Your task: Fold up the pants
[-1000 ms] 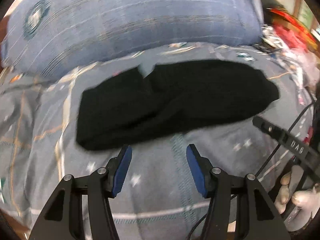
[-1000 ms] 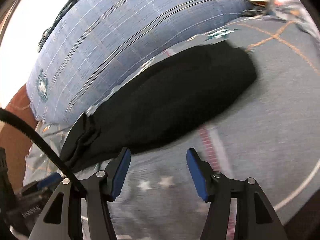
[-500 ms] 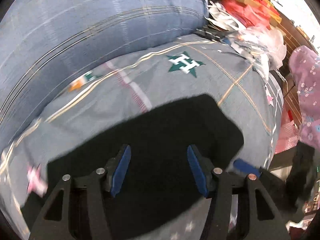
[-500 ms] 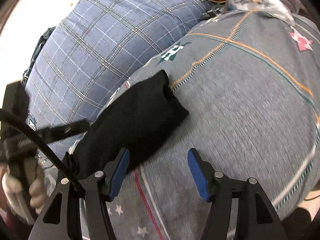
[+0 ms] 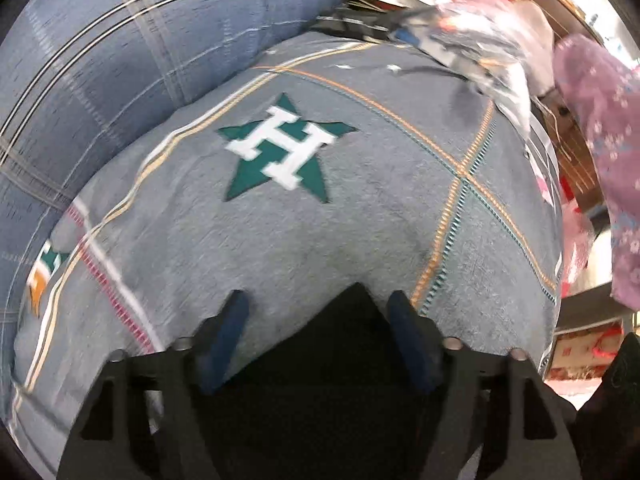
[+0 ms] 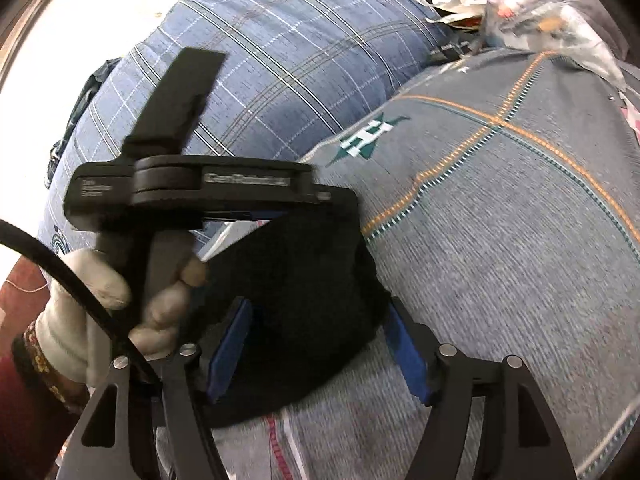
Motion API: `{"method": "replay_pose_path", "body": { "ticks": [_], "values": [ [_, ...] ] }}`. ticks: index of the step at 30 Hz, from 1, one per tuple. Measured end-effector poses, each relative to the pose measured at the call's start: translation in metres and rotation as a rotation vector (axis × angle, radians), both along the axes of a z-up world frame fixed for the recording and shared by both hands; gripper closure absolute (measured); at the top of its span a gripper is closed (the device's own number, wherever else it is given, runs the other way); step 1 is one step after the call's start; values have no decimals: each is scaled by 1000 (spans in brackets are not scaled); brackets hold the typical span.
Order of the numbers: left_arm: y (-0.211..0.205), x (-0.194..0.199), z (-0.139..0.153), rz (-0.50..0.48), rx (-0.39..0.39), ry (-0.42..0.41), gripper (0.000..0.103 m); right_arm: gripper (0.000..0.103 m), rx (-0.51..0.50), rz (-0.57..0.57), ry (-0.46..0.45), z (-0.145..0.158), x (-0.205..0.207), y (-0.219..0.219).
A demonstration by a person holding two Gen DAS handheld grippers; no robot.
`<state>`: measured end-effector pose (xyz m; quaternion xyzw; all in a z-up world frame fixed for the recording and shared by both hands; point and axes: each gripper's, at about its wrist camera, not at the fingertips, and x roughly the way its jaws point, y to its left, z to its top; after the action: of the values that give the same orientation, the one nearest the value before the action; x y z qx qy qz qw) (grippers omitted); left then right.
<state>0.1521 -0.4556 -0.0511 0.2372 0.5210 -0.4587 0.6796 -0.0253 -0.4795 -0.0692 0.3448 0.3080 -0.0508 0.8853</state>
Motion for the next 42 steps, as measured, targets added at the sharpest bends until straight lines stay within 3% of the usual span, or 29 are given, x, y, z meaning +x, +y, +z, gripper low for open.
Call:
{"method": "replay_pose_path", "body": {
  "ticks": [1,2,3,4,8,16,22,29,35,42],
  "values": [
    [-2,-4,-1,-12,17,-24,32,36,3,5,-9,0,2,1],
    [-4,-11,1,-33,29,-50,54,61,16,18,-9,0,4,2],
    [-2,-18,6,-65,11,-60,92,69,37,33,-5,-1,9,2],
    [1,-21,11,-74,-4,-35,96,71,53,39,-7,-1,9,2],
    [21,-24,37,-30,-87,-48,95,84,35,57,-35,14,4,5],
    [98,-19,98,121,-287,4,95,84,-34,175,-99,70,5,46],
    [181,-23,122,229,-400,23,95,84,-50,318,-121,94,20,102],
    [277,-14,120,389,-525,74,95,85,-91,463,-93,103,42,173],
    [370,1,99,568,-666,175,95,85,-133,583,-56,105,66,234],
    [454,11,72,728,-732,217,95,85,-153,711,-16,94,93,315]
  ]
}}
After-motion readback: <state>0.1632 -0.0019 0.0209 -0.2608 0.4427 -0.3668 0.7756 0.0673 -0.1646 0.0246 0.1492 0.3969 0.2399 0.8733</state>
